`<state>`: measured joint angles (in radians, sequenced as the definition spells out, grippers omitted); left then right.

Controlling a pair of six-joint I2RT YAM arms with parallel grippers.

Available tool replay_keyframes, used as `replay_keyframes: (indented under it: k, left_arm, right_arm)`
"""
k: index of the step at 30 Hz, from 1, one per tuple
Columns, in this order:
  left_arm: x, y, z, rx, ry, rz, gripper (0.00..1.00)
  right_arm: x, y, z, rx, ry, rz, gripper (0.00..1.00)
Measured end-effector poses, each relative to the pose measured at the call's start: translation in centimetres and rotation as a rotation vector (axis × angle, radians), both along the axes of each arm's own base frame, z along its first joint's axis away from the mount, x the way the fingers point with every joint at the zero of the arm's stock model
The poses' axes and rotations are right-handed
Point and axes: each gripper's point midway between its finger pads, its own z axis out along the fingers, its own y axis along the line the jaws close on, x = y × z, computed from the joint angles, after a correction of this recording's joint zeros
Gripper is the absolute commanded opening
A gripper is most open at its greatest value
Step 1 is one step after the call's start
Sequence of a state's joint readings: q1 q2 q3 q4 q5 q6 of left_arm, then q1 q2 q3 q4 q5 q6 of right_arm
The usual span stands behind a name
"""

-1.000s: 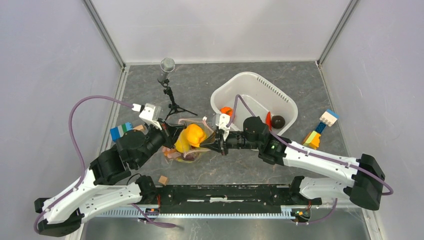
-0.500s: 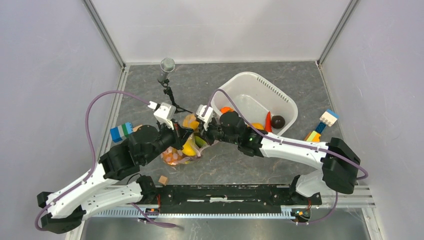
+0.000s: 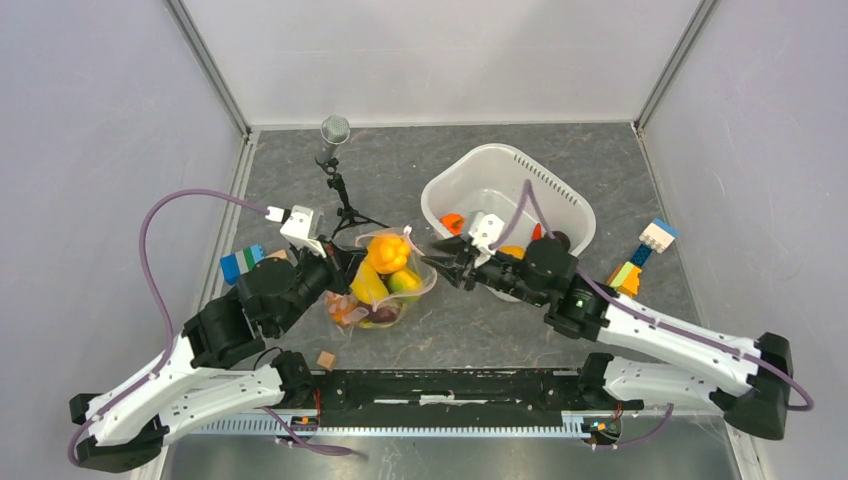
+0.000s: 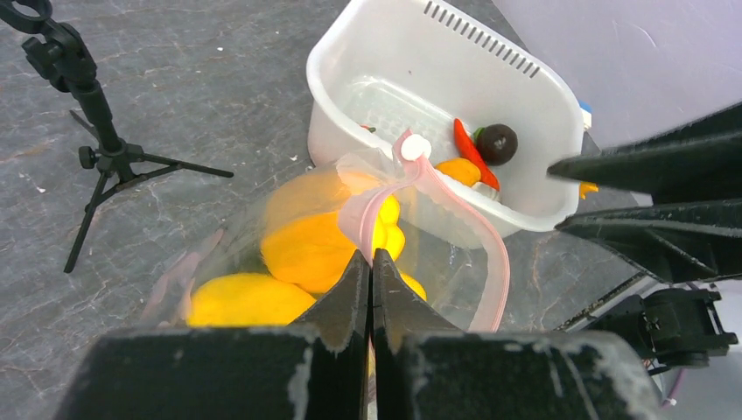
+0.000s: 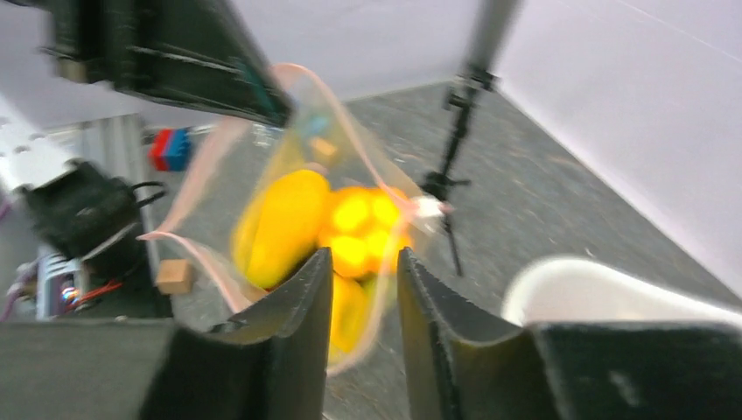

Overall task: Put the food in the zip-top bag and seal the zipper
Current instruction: Pick up the fake vegetable from the bin.

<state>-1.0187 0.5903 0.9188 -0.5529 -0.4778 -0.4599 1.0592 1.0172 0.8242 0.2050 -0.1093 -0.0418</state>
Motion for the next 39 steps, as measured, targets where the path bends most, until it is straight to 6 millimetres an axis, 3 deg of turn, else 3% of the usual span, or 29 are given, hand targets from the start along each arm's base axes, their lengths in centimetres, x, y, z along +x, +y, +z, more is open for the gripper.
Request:
replay_keyframes:
  k: [3,4,7,9,11,15,20,24,29,33,39]
  left_arm:
    - [0.2,0.2,0.0,0.002,-0.003,0.015,0.03]
    - [0.2,0.2,0.0,0.003,-0.003,0.016,0.03]
    - [0.2,0.2,0.0,0.004,-0.002,0.017,0.03]
    - [0.2,0.1,-0.1,0.007,0.000,0.015,0.03]
    - [0.2,0.0,-0.2,0.010,0.003,0.013,0.03]
    - [0.3,-0.2,-0.4,0.017,0.008,0.008,0.03]
    - [0.4,-0.5,-0.6,0.025,0.015,0.003,0.03]
    - [0.3,-0.7,-0.7,0.027,0.019,-0.006,0.03]
    - [0.3,-0.7,-0.8,0.028,0.020,-0.009,0.03]
    - [0.3,-0.7,-0.7,0.027,0.019,-0.007,0.03]
    - [0.3,-0.7,-0.8,0.031,0.021,-0.008,0.04]
  right_arm:
    - [2.1,-3.0,-0.2,0.013,-0.010,-0.180,0.56]
    - [3.3,-4.2,-0.9,0.001,-0.003,-0.271,0.63]
    - [7.0,-7.7,-3.3,-0.060,0.054,-0.504,0.65]
    - [9.9,-10.5,-5.6,-0.126,0.119,-0.636,0.69]
    - [12.6,-13.5,-8.2,-0.196,0.193,-0.753,0.85]
    - [14.6,-16.1,-12.9,-0.310,0.327,-0.798,0.95]
    - [15.5,-15.0,-17.9,-0.373,0.484,-0.667,0.98]
    - [16.4,-12.2,-20.4,-0.396,0.561,-0.491,0.98]
    - [18.0,-8.5,-20.8,-0.411,0.536,-0.296,0.98]
    - [19.2,-6.7,-20.8,-0.403,0.510,-0.216,0.98]
    - [19.9,-5.6,-24.8,-0.446,0.570,-0.163,0.95]
